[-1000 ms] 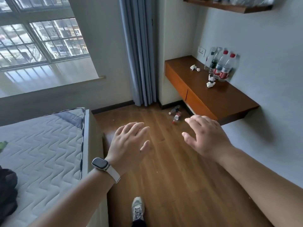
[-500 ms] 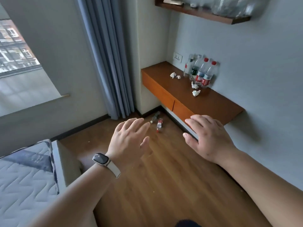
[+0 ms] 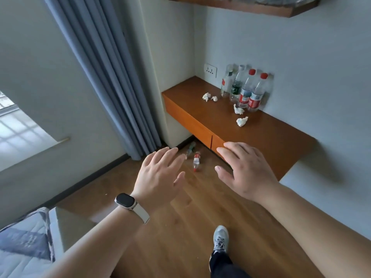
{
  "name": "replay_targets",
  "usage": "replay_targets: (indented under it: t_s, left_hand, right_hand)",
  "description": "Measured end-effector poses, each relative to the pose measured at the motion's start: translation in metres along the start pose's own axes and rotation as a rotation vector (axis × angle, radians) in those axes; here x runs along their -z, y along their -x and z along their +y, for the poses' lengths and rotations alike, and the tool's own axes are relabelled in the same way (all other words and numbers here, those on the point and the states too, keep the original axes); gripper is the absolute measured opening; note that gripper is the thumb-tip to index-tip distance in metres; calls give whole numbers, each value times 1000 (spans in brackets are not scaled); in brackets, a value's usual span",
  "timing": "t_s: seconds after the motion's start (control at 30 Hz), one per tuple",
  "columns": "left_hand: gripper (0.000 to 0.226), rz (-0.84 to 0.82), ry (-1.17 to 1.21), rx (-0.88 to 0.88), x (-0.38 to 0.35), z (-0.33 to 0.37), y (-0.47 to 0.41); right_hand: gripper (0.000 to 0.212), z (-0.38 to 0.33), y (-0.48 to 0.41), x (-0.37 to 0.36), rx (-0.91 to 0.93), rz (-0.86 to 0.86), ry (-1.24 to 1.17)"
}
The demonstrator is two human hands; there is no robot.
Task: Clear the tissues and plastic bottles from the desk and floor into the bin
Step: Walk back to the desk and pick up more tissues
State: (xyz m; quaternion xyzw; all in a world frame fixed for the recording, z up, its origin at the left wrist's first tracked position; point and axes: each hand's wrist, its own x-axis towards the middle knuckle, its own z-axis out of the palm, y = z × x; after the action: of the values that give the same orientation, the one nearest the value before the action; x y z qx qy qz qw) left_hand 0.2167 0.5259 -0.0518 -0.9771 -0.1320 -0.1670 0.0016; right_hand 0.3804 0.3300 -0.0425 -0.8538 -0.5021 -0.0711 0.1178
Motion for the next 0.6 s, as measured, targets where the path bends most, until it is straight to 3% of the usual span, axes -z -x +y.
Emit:
replay_targets:
  t_s: [0.37, 0.6]
  left_hand:
    - [41, -30, 0, -55, -49, 18, -208]
    - [39, -64, -21, -107, -82, 40, -281]
  right_hand:
    - [53, 163, -117, 10, -142, -33, 6]
    - [54, 214, -137, 0, -230, -74, 28]
